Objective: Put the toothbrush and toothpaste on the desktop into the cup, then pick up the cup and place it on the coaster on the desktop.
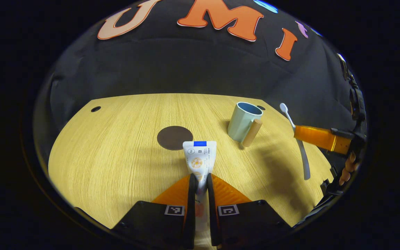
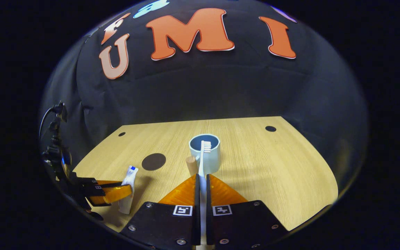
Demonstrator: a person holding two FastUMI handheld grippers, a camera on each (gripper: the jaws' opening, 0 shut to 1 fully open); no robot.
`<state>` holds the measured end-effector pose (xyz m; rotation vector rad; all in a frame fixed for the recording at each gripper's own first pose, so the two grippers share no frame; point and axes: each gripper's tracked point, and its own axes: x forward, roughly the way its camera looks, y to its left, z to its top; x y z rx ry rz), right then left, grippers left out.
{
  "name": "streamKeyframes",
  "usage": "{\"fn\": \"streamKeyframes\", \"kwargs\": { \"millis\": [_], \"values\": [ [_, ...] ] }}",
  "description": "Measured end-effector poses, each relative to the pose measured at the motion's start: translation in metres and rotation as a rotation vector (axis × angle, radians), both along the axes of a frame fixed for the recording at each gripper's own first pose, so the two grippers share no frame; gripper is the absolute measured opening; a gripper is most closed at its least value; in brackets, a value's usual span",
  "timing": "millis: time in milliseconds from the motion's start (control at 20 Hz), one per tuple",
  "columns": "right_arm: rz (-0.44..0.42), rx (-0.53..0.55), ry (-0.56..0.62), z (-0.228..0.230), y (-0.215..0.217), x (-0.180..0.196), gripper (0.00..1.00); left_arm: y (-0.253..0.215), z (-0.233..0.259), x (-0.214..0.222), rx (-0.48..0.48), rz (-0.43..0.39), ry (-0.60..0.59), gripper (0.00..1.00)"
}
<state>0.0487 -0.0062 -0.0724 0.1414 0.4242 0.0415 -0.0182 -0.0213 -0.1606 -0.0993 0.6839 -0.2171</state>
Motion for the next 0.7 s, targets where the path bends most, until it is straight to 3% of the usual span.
{"fn": "streamKeyframes", "kwargs": {
  "millis": [450,700],
  "values": [
    [-0.015,0.001,-0.215,0.070,-0.005,0.055,0.07,0.011,0.041,-0.005,-0.040,-0.006,-0.094,0.24],
    [-0.013,0.011,-0.275,0.073,0.001,0.083,0.06,0.009,0.049,-0.001,-0.060,-0.014,-0.147,0.23]
  ]
}}
